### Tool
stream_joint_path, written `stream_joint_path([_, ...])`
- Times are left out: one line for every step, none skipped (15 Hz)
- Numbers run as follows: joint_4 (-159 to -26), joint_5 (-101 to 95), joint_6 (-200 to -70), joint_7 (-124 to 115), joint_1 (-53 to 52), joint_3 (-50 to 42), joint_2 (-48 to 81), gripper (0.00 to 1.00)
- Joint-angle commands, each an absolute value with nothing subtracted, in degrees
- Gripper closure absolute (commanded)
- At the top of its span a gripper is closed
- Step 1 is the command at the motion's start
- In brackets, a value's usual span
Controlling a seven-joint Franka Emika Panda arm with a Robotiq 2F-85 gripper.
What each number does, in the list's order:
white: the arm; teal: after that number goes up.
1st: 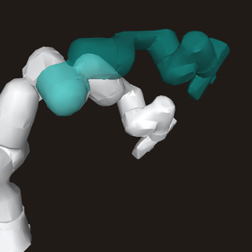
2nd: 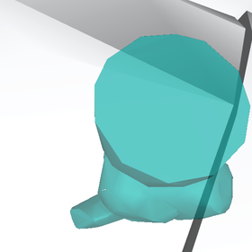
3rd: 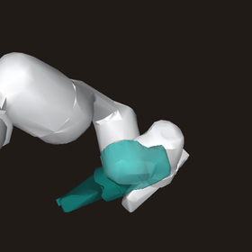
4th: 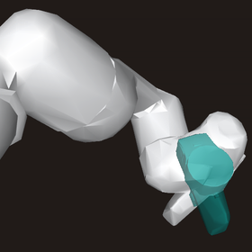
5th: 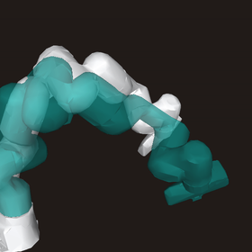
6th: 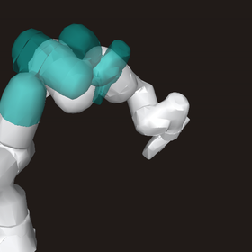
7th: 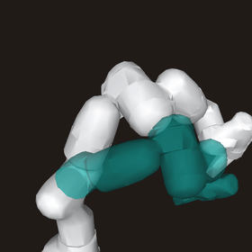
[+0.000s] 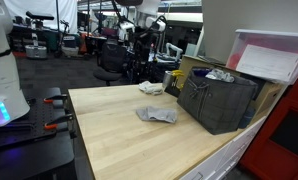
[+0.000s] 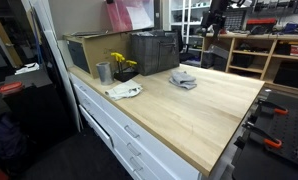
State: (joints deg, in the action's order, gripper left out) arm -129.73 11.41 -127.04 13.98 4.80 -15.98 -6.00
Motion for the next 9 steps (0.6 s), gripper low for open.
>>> stream_joint_path([-117.3,15.3,-128.3,11.9,6.7,-14.0,7.6,0.0])
stream_joint_path([-114.2,16.1,-128.6,11.4,7.3,-13.4,10.9,0.0])
stream_joint_path([-111.3,16.6,-128.7,11.1,8.1,-12.8,13.9,0.0])
stream_joint_path([-108.6,16.9,-128.6,10.6,9.0,-12.1,16.6,0.0])
stream_joint_path([-105.8,17.0,-128.5,10.1,9.8,-11.5,19.5,0.0])
stream_joint_path([-103.2,16.8,-128.2,9.4,10.7,-10.8,21.9,0.0])
stream_joint_path([-100.6,16.6,-128.2,8.8,11.6,-10.2,24.6,0.0])
stream_joint_path([-98.4,16.2,-128.7,8.5,12.2,-9.7,26.7,0.0])
stream_joint_path([-96.2,15.9,-128.9,7.7,12.9,-9.2,28.9,0.0])
